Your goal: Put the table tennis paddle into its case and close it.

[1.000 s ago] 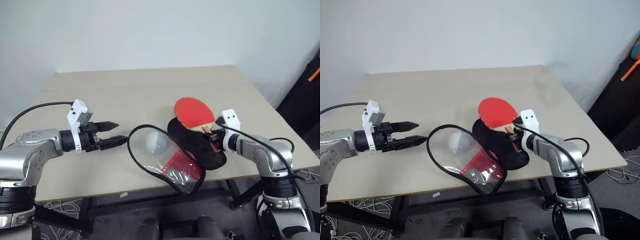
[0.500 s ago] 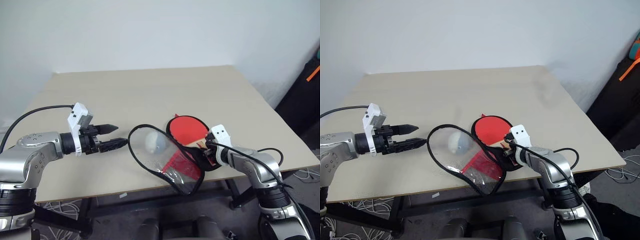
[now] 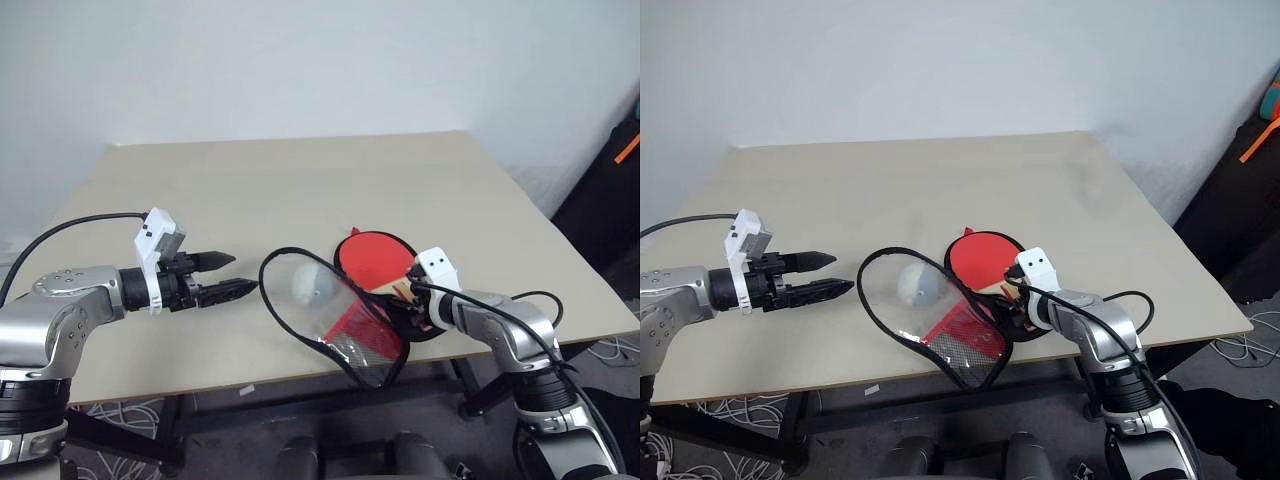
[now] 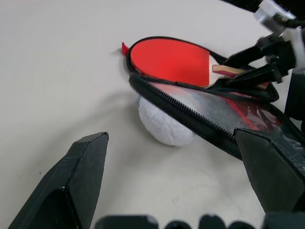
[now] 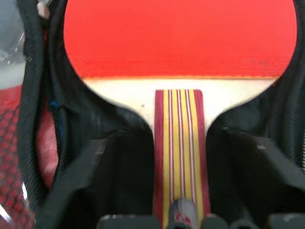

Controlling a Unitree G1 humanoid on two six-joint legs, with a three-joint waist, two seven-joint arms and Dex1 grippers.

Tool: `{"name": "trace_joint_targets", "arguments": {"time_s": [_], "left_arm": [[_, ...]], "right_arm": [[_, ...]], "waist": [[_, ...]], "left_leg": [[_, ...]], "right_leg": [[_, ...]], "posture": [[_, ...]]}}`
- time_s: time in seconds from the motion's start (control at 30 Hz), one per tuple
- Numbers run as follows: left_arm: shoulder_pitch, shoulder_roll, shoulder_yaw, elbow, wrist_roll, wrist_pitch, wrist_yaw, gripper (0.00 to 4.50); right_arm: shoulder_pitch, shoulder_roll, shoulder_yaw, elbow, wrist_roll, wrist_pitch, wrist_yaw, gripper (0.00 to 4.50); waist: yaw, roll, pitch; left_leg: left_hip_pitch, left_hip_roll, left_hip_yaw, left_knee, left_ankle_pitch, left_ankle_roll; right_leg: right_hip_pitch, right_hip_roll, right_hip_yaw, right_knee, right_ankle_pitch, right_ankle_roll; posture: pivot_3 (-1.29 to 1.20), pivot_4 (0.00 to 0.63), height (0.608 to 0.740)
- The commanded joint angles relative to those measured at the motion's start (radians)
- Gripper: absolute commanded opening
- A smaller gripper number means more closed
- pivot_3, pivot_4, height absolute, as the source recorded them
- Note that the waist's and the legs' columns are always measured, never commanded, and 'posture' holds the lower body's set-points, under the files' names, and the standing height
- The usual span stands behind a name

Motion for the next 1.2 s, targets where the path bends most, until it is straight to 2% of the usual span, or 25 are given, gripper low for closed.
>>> {"name": "trace_joint_targets", "arguments": {"time_s": [0.03, 0.17, 0.3, 0.47, 0.77, 0.97, 1.1, 1.2], "left_arm": [[0.002, 0.029, 0.036, 0.011, 0.004, -0.015, -0.016, 4.5], [0.034, 0.043, 0.014, 0.048, 0.03, -0.038, -0.042, 4.5], [0.038, -0.02, -0.03, 0.05, 0.047, -0.045, -0.012, 4.5], [-0.025, -0.146, -0.116, 0.019, 0.065, -0.032, 0.062, 4.5], [-0.234, -0.345, -0.252, -0.012, 0.074, -0.021, 0.132, 4.5], [-0.408, -0.558, -0.35, 0.143, 0.159, -0.079, 0.227, 4.5], [-0.418, -0.622, -0.406, 0.197, 0.223, -0.093, 0.272, 4.5], [-0.324, -0.613, -0.433, 0.115, 0.205, -0.019, 0.27, 4.5]], "right_arm": [[-0.063, -0.081, -0.072, -0.152, 0.096, 0.062, 0.097, 4.48], [-0.152, -0.21, -0.169, -0.209, 0.198, 0.11, 0.206, 4.48], [-0.232, -0.289, -0.215, -0.176, 0.232, 0.09, 0.252, 4.48], [-0.289, -0.308, -0.223, -0.113, 0.222, 0.045, 0.246, 4.48], [-0.289, -0.348, -0.216, -0.053, 0.212, -0.028, 0.258, 4.48], [-0.309, -0.383, -0.205, 0.016, 0.19, -0.08, 0.27, 4.48], [-0.318, -0.419, -0.208, 0.018, 0.18, -0.118, 0.292, 4.48], [-0.299, -0.448, -0.213, -0.01, 0.193, -0.124, 0.313, 4.48]], "waist": [[0.0, 0.002, 0.001], [0.0, 0.004, 0.002], [0.002, 0.002, 0.002], [0.003, 0.002, 0.001], [0.002, 0.001, 0.001], [0.014, 0.0, 0.001], [0.013, 0.001, 0.0], [0.011, 0.001, 0.0]], "left_leg": [[0.0, 0.0, 0.0, 0.0, 0.0, 0.0], [-0.001, 0.0, 0.001, 0.0, 0.0, 0.0], [0.0, 0.001, 0.0, 0.0, 0.0, 0.0], [-0.001, 0.0, 0.0, 0.001, 0.0, 0.0], [-0.001, -0.002, 0.0, 0.001, 0.0, 0.0], [-0.001, -0.002, 0.0, 0.003, 0.001, 0.001], [-0.001, -0.002, 0.001, 0.002, 0.0, 0.001], [-0.001, -0.002, 0.001, 0.002, 0.0, 0.001]], "right_leg": [[0.0, 0.0, 0.0, 0.0, 0.0, 0.0], [0.0, -0.001, 0.0, 0.0, 0.0, 0.0], [0.0, 0.0, -0.002, -0.001, 0.0, 0.0], [0.001, -0.001, -0.001, -0.001, 0.0, 0.0], [0.001, -0.002, -0.001, -0.001, 0.001, -0.001], [0.003, -0.002, 0.0, -0.001, 0.001, 0.0], [0.001, -0.002, 0.001, -0.001, 0.002, -0.002], [0.001, -0.002, 0.001, -0.001, 0.002, -0.003]], "posture": [[0.0, 0.0, 0.698], [0.0, 0.0, 0.698], [0.0, 0.0, 0.698], [0.0, 0.0, 0.698], [0.0, 0.0, 0.698], [0.0, 0.0, 0.698], [0.0, 0.0, 0.698], [0.0, 0.0, 0.698]]}}
